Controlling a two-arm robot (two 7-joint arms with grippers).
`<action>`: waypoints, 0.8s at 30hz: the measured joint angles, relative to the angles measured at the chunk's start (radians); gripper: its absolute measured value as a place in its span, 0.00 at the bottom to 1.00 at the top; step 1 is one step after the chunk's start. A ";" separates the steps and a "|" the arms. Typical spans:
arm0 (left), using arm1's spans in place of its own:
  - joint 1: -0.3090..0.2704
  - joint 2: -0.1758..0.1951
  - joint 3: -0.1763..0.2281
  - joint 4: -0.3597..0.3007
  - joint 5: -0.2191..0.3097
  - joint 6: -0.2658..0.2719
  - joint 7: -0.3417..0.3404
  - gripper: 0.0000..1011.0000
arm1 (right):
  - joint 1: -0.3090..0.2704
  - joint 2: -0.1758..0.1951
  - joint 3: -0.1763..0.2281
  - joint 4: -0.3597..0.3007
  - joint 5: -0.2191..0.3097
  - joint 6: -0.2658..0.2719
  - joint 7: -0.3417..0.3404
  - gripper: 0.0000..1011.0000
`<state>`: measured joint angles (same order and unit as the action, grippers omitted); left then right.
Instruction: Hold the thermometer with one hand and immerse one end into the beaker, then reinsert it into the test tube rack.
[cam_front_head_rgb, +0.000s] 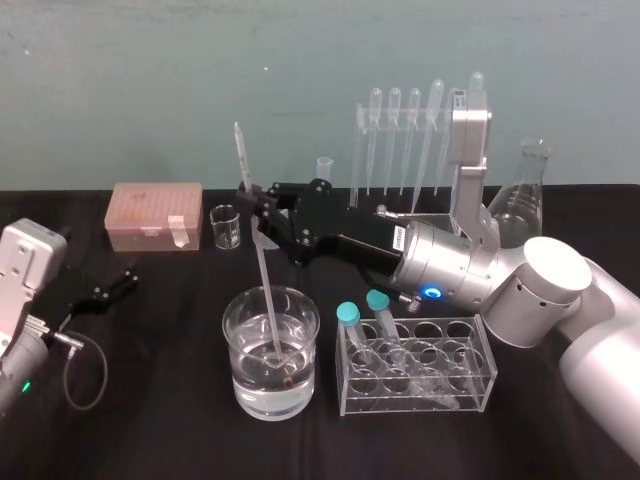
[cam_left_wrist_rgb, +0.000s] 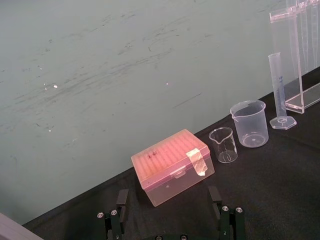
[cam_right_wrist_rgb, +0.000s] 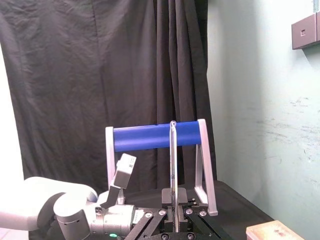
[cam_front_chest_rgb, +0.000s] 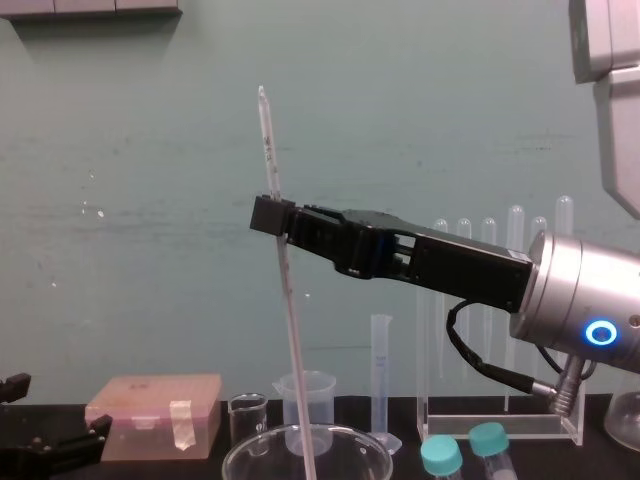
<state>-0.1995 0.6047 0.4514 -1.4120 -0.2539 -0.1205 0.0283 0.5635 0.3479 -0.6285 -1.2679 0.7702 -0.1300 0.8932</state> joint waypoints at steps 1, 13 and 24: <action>0.000 0.000 0.000 0.000 0.000 0.000 0.000 1.00 | -0.001 0.000 0.000 -0.001 0.000 0.001 0.000 0.06; 0.000 0.000 0.000 0.000 0.000 0.000 0.000 1.00 | -0.010 0.006 0.000 -0.015 0.005 0.005 -0.005 0.06; 0.000 0.000 0.000 0.000 0.000 0.000 0.000 1.00 | -0.012 0.009 0.002 -0.018 0.007 0.006 -0.006 0.06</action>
<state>-0.1996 0.6047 0.4514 -1.4120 -0.2539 -0.1205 0.0283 0.5511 0.3571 -0.6269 -1.2860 0.7772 -0.1239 0.8869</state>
